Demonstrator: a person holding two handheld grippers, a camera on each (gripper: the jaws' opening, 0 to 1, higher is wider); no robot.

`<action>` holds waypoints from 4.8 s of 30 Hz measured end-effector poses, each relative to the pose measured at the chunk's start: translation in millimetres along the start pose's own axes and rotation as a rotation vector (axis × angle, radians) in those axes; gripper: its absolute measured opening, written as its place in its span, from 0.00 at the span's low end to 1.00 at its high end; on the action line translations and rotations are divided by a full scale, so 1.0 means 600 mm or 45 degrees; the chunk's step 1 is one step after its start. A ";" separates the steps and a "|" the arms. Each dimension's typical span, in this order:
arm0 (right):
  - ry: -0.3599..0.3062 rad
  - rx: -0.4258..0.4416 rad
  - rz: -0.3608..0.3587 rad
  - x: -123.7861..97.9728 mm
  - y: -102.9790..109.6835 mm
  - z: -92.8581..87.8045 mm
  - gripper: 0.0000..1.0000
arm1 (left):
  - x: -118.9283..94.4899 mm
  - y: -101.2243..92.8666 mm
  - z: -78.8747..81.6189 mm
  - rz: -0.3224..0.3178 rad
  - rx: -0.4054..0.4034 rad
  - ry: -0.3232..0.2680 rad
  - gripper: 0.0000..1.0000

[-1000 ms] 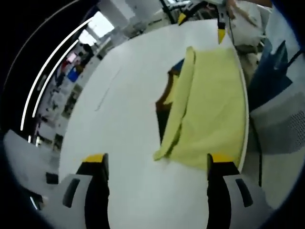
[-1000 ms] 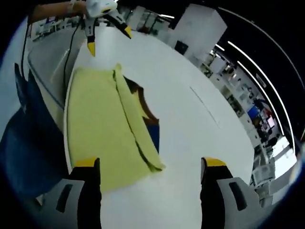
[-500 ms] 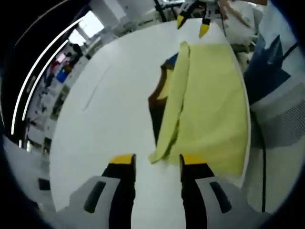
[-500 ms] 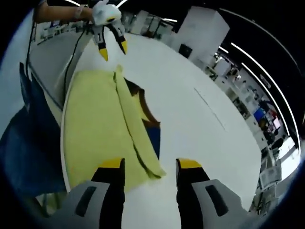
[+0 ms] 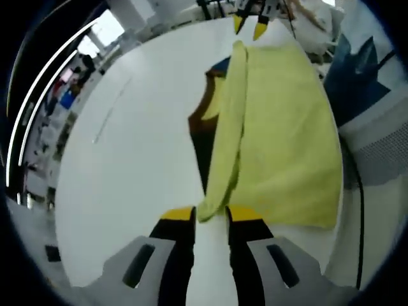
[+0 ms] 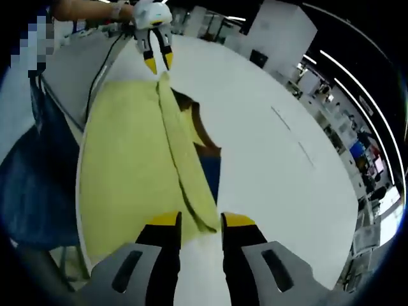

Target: Fold the garment on the visible template until the final outline fits inside the template.

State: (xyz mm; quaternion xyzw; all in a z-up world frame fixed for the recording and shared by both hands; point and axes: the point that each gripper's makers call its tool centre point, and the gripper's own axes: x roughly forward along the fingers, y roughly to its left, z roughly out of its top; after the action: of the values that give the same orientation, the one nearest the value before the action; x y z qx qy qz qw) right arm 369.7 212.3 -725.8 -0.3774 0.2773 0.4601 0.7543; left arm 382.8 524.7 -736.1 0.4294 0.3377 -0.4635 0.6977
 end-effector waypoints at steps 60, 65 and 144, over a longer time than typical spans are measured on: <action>0.106 0.070 0.027 0.040 -0.056 -0.053 0.04 | 0.037 0.062 -0.038 0.080 -0.512 -0.022 0.00; 0.068 0.272 0.022 0.047 -0.073 -0.054 0.03 | 0.038 0.058 -0.033 0.063 -0.554 -0.025 0.00; -0.149 0.659 -0.316 -0.001 -0.108 -0.028 0.85 | -0.079 0.063 0.012 0.287 -0.838 -0.145 0.69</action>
State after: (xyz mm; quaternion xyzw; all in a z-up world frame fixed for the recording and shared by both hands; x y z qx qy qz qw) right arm 426.8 178.9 -714.3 -0.1763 0.2930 0.2994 0.8907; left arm 402.7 542.8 -680.8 0.1897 0.3799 -0.2731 0.8632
